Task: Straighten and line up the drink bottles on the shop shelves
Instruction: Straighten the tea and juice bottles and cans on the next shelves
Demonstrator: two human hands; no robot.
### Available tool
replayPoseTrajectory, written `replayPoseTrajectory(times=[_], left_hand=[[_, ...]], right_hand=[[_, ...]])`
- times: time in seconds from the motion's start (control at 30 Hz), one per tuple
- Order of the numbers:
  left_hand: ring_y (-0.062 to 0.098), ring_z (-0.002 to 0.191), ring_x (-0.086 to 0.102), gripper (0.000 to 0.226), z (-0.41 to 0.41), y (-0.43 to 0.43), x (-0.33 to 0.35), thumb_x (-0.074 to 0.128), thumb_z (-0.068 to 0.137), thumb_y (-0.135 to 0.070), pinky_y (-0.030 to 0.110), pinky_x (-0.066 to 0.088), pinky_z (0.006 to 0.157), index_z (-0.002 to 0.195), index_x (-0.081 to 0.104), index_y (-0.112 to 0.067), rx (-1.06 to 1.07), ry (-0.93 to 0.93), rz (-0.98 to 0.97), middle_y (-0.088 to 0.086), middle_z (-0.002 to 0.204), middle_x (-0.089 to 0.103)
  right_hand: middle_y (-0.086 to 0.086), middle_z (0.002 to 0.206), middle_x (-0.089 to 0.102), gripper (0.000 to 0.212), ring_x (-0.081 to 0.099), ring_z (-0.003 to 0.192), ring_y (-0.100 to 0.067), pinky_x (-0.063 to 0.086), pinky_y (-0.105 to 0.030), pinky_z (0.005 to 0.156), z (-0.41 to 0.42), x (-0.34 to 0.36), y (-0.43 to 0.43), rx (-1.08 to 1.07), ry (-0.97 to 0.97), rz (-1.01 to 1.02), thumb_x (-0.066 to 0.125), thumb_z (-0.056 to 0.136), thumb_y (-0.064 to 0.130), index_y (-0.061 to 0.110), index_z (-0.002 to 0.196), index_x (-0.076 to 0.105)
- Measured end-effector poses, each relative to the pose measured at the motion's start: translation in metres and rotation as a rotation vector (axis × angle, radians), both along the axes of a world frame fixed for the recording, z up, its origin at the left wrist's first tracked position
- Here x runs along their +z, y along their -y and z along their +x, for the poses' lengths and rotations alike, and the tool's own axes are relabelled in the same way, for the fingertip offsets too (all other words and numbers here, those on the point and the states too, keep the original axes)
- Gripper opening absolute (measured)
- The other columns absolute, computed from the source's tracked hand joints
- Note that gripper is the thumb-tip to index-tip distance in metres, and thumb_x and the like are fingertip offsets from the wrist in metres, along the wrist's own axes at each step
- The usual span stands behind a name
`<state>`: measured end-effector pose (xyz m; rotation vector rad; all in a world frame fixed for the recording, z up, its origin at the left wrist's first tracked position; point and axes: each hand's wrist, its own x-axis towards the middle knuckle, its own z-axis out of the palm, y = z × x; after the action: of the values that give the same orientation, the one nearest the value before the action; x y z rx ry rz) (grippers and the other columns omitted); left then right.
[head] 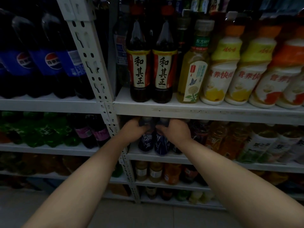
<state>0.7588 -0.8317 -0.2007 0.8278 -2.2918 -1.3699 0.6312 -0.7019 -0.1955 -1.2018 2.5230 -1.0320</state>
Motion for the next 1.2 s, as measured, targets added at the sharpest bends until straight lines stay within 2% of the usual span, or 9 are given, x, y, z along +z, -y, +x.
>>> replayPoseTrajectory(times=[0.2,0.33,0.43,0.57,0.73,0.9,1.0,1.1,1.2], left_hand=[[0.010,0.101,0.052,0.054,-0.001,0.004,-0.009,0.079,0.075,-0.032,0.024,0.042,0.086,0.123,0.058,-0.018,0.071,0.045,-0.179,-0.009,0.107,0.056],[0.008,0.104,0.054,0.044,-0.001,0.006,-0.004,0.077,0.077,-0.029,0.016,0.042,0.080,0.115,0.055,-0.035,-0.019,0.023,-0.118,-0.017,0.105,0.057],[0.006,0.102,0.055,0.042,-0.001,0.004,-0.003,0.077,0.076,-0.030,0.012,0.042,0.077,0.105,0.050,-0.045,-0.025,0.005,-0.078,-0.021,0.100,0.056],[0.010,0.111,0.055,0.055,-0.002,0.001,-0.007,0.077,0.077,-0.036,0.031,0.048,0.094,0.124,0.050,-0.035,-0.017,-0.036,-0.017,-0.011,0.118,0.057],[0.014,0.119,0.052,0.060,0.000,-0.001,-0.009,0.075,0.079,-0.035,0.033,0.043,0.101,0.133,0.049,-0.025,0.015,-0.009,-0.064,-0.003,0.130,0.057],[0.012,0.119,0.050,0.060,0.003,-0.002,-0.011,0.070,0.083,-0.040,0.028,0.040,0.099,0.136,0.045,-0.025,0.046,0.034,-0.072,-0.004,0.131,0.055],[0.004,0.110,0.047,0.058,0.007,-0.011,-0.014,0.067,0.085,-0.040,0.022,0.037,0.090,0.136,0.044,-0.025,0.076,0.037,-0.140,-0.010,0.122,0.054],[0.003,0.104,0.050,0.052,0.012,-0.027,-0.015,0.070,0.085,-0.028,0.020,0.038,0.083,0.131,0.049,-0.020,0.097,-0.053,-0.303,-0.009,0.115,0.056],[0.015,0.108,0.053,0.044,0.016,-0.049,-0.012,0.068,0.084,-0.017,0.027,0.041,0.086,0.126,0.054,-0.015,0.222,-0.130,-0.448,0.002,0.115,0.060]], right_hand=[[-0.008,0.111,0.065,0.038,0.058,0.104,-0.027,0.043,-0.028,0.077,-0.011,0.004,0.003,0.015,0.206,0.018,0.067,0.082,0.037,0.016,0.114,0.062],[-0.013,0.118,0.061,0.037,0.055,0.110,-0.028,0.047,-0.038,0.094,-0.016,0.007,0.001,0.037,0.334,-0.012,0.066,0.086,0.021,0.008,0.119,0.057],[-0.014,0.111,0.063,0.023,0.058,0.102,-0.028,0.049,-0.035,0.087,-0.018,0.009,0.001,0.066,0.338,0.067,0.061,0.088,0.020,0.008,0.108,0.059],[-0.005,0.115,0.063,0.041,0.056,0.107,-0.019,0.042,-0.026,0.083,-0.013,0.007,0.000,0.119,0.249,-0.027,0.067,0.084,0.034,0.019,0.121,0.059],[-0.007,0.110,0.065,0.038,0.059,0.102,-0.025,0.037,-0.024,0.073,-0.014,-0.001,0.001,0.050,0.117,0.003,0.065,0.085,0.038,0.019,0.118,0.060],[-0.001,0.121,0.061,0.043,0.054,0.114,-0.017,0.038,-0.021,0.086,-0.015,-0.001,-0.022,0.228,0.075,-0.116,0.063,0.088,0.028,0.018,0.129,0.052],[0.014,0.129,0.048,0.051,0.042,0.121,-0.001,0.033,-0.014,0.097,-0.017,-0.007,-0.054,0.275,-0.001,-0.188,0.059,0.090,0.017,0.023,0.138,0.044],[0.016,0.124,0.049,0.042,0.044,0.114,0.004,0.030,-0.006,0.094,-0.026,-0.017,-0.086,0.163,-0.070,-0.255,0.055,0.092,0.011,0.022,0.132,0.053],[0.006,0.114,0.057,0.033,0.048,0.102,0.001,0.037,-0.015,0.087,-0.040,-0.017,-0.108,0.021,-0.139,-0.313,0.055,0.090,0.008,0.016,0.121,0.060]])
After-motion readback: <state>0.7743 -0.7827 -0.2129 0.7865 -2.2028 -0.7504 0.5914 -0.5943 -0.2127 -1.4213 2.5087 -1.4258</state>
